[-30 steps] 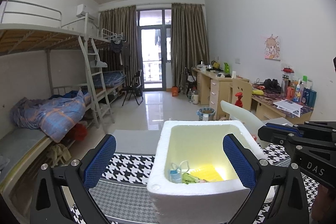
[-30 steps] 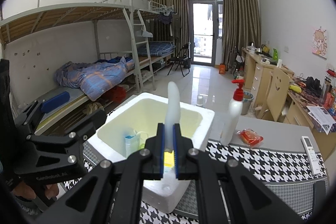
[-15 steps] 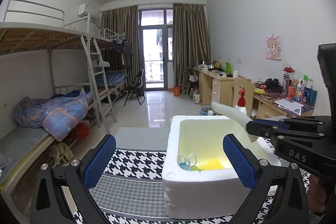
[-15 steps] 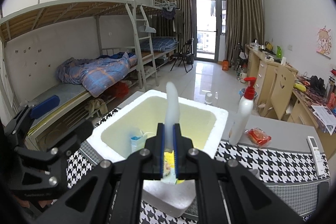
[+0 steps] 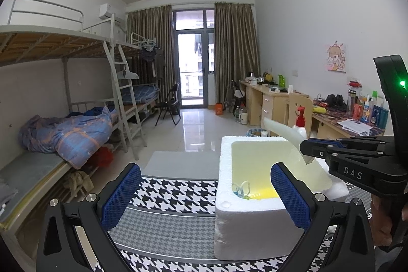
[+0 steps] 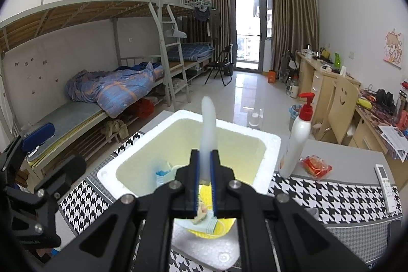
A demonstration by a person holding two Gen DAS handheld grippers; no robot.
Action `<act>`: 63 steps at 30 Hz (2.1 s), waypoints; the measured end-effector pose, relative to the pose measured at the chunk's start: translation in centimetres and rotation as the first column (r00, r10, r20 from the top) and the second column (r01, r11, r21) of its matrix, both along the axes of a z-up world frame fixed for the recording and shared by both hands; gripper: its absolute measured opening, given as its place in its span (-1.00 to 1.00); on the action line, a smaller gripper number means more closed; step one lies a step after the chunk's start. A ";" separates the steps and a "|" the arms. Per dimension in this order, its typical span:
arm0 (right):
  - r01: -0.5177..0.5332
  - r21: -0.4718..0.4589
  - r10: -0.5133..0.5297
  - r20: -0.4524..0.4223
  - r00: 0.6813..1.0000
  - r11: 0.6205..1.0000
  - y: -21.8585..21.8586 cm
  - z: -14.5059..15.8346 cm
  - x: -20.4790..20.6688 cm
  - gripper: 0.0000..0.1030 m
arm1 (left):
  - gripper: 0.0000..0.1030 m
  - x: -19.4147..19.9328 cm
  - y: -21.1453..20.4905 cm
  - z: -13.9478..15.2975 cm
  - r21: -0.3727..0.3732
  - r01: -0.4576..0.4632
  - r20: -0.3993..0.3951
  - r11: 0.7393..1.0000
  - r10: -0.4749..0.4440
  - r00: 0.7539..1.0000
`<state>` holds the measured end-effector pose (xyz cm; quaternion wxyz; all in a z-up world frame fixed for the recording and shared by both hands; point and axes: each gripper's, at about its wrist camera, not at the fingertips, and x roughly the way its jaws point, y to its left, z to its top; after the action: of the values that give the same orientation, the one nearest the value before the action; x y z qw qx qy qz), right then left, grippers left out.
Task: Organize soft objects
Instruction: 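Lower the grey tube into the foam box and open the right tool, then withdraw both tools from the foam box back over the mat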
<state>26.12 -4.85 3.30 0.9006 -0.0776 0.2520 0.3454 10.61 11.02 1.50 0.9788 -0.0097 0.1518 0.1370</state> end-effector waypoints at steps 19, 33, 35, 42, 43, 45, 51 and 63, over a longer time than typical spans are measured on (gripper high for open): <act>-0.040 0.055 0.038 0.049 0.998 0.998 -2.3 1.1 -1.6 0.38 | 0.98 -1.5 -1.2 0.7 0.025 -0.028 0.000 0.999 0.028 1.000; -0.029 0.084 0.021 0.094 0.995 0.996 -5.4 1.7 -3.0 0.52 | 0.98 -2.0 -3.8 1.4 0.033 0.001 0.011 0.999 -0.001 1.000; -0.020 0.087 0.012 0.093 0.996 0.996 -5.9 1.8 -2.9 0.52 | 0.98 -2.0 -4.4 1.4 0.034 0.018 0.008 0.999 -0.018 1.000; 0.019 0.094 -0.028 0.099 0.995 0.995 -7.5 1.9 -3.1 0.52 | 0.98 -1.7 -6.4 1.7 0.039 0.057 0.014 0.998 -0.058 0.998; 0.025 0.095 -0.035 0.100 0.994 0.995 -7.7 1.9 -3.1 0.52 | 0.98 -1.6 -6.7 1.7 0.038 0.062 0.015 0.997 -0.063 0.998; 0.037 0.096 -0.046 0.099 0.994 0.995 -8.2 1.9 -3.1 0.52 | 0.98 -1.6 -7.2 1.7 0.035 0.075 0.018 0.997 -0.076 0.997; 0.081 0.105 -0.092 0.104 0.990 0.991 -10.2 1.7 -3.1 0.52 | 0.98 -1.0 -8.9 1.7 0.036 0.123 0.017 0.992 -0.124 0.992; 0.164 0.117 -0.176 0.098 0.980 0.979 -14.0 1.5 -2.4 0.52 | 0.98 0.3 -11.9 1.6 0.032 0.208 0.016 0.978 -0.208 0.978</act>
<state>23.70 -18.89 4.85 0.9420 -0.0253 0.1898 0.2755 10.92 -0.89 3.07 0.9892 0.0198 0.1405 0.0362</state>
